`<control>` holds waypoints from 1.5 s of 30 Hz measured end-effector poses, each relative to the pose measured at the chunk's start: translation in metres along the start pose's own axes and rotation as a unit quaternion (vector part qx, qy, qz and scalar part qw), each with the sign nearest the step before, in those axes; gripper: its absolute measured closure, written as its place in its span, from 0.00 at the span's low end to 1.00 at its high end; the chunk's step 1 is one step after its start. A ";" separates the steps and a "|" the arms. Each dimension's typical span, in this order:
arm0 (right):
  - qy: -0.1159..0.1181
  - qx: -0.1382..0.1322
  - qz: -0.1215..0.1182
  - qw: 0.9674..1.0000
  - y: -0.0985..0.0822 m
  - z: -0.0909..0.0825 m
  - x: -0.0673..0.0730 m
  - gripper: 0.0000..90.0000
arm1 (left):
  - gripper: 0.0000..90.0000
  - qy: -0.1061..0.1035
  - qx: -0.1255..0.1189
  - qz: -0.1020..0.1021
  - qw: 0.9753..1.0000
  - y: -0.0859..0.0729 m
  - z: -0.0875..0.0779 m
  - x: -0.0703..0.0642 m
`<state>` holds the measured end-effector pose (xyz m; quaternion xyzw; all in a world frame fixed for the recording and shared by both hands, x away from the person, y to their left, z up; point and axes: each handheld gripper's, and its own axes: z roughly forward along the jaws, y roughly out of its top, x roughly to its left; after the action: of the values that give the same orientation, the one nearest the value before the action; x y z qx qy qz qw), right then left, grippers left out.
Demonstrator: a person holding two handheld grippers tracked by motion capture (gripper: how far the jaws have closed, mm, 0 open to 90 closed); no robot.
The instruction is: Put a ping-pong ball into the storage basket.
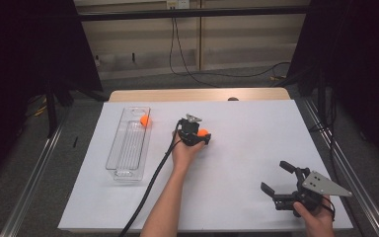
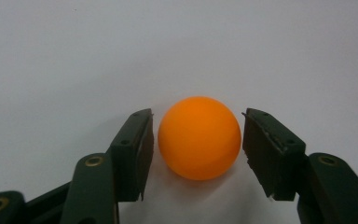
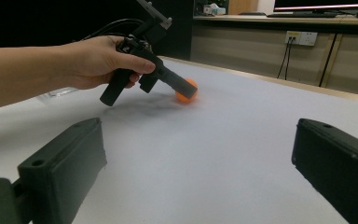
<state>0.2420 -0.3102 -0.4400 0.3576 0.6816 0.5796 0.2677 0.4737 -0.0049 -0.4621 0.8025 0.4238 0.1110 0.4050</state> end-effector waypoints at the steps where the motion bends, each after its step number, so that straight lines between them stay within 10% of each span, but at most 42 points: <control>1: 0.000 0.000 0.000 1.000 0.000 0.000 0.000 0.03 | 0.50 0.001 0.002 0.001 1.000 0.000 0.001 0.001; 45: -0.002 0.000 -0.003 1.000 0.000 -0.001 0.000 0.03 | 0.57 -0.036 0.012 -0.007 0.999 -0.007 -0.024 0.001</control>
<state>0.2414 -0.3104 -0.4401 0.3569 0.6820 0.5782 0.2705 0.4577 0.0115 -0.4523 0.8077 0.4158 0.0742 0.4114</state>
